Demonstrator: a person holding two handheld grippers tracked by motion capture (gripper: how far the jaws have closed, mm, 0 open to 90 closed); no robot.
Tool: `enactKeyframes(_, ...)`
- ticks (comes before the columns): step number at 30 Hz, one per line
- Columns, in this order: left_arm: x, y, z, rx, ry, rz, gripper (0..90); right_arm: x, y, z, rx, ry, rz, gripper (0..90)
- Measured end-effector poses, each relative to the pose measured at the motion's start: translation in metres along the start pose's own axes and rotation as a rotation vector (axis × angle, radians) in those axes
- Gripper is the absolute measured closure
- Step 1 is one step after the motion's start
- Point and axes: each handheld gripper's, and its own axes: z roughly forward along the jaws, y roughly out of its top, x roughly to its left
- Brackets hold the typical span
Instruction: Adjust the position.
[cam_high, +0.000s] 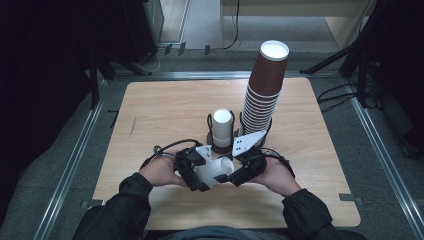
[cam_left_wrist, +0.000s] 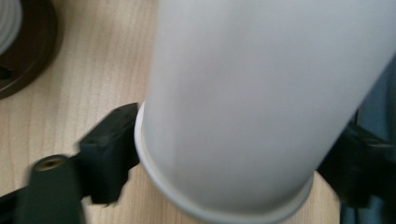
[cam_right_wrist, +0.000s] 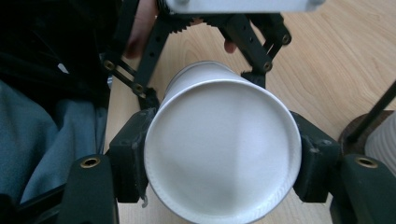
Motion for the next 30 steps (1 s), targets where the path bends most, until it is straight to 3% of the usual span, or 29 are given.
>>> enactKeyframes(11,0.005,-0.011,-0.015,-0.073,0.058,-0.045,7.5,-0.007,-0.009,-0.01,-0.013,-0.029,0.009,33.3)
enactKeyframes(15,0.006,-0.013,-0.018,-0.091,0.05,-0.066,5.8,-0.008,-0.012,-0.013,-0.02,-0.043,0.016,33.2)
enactKeyframes(26,0.01,-0.02,-0.028,-0.262,0.029,-0.118,1.1,-0.01,-0.017,-0.023,-0.073,-0.066,0.029,33.1)
enactKeyframes(30,0.011,-0.02,-0.026,-0.299,0.015,-0.134,1.1,-0.009,-0.017,-0.025,-0.106,-0.061,0.031,33.1)
